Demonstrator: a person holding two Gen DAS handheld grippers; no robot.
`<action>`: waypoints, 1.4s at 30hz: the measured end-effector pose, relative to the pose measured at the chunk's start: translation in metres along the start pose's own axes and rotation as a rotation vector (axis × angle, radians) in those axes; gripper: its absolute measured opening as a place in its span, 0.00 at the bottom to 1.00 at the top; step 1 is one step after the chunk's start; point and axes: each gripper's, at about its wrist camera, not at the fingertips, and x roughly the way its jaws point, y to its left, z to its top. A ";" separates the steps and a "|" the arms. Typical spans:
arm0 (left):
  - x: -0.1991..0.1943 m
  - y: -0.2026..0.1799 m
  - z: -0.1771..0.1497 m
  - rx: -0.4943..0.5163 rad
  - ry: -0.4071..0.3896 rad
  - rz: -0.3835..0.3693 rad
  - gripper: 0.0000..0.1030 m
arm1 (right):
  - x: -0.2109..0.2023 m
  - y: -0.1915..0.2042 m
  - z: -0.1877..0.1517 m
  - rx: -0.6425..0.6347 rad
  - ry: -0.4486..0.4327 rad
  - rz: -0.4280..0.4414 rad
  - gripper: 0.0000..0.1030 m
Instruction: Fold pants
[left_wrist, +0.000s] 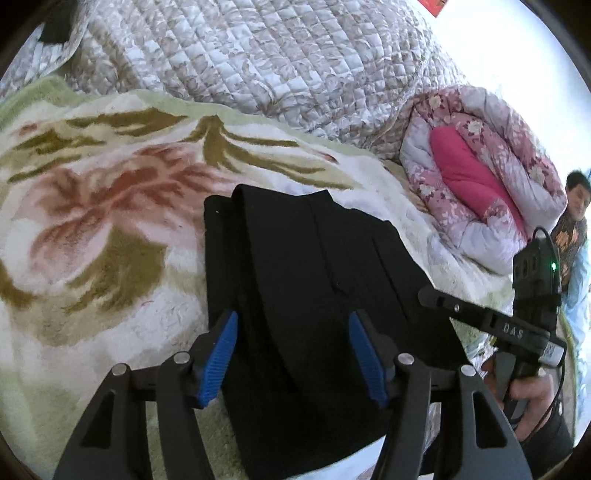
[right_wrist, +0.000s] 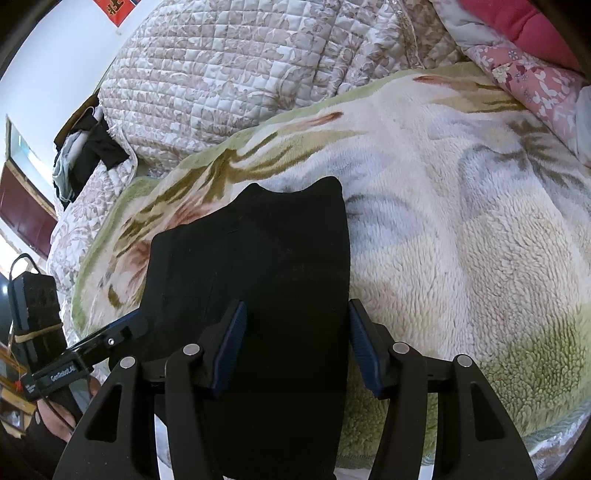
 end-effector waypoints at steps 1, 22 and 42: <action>0.001 0.001 0.000 -0.012 -0.001 -0.008 0.61 | 0.000 0.000 0.000 0.001 0.000 0.000 0.54; -0.017 0.012 -0.002 -0.032 -0.015 0.038 0.15 | -0.003 -0.002 0.000 0.014 -0.010 0.006 0.54; -0.010 0.018 -0.003 -0.094 0.075 0.000 0.59 | -0.004 -0.007 -0.006 0.113 0.031 0.133 0.55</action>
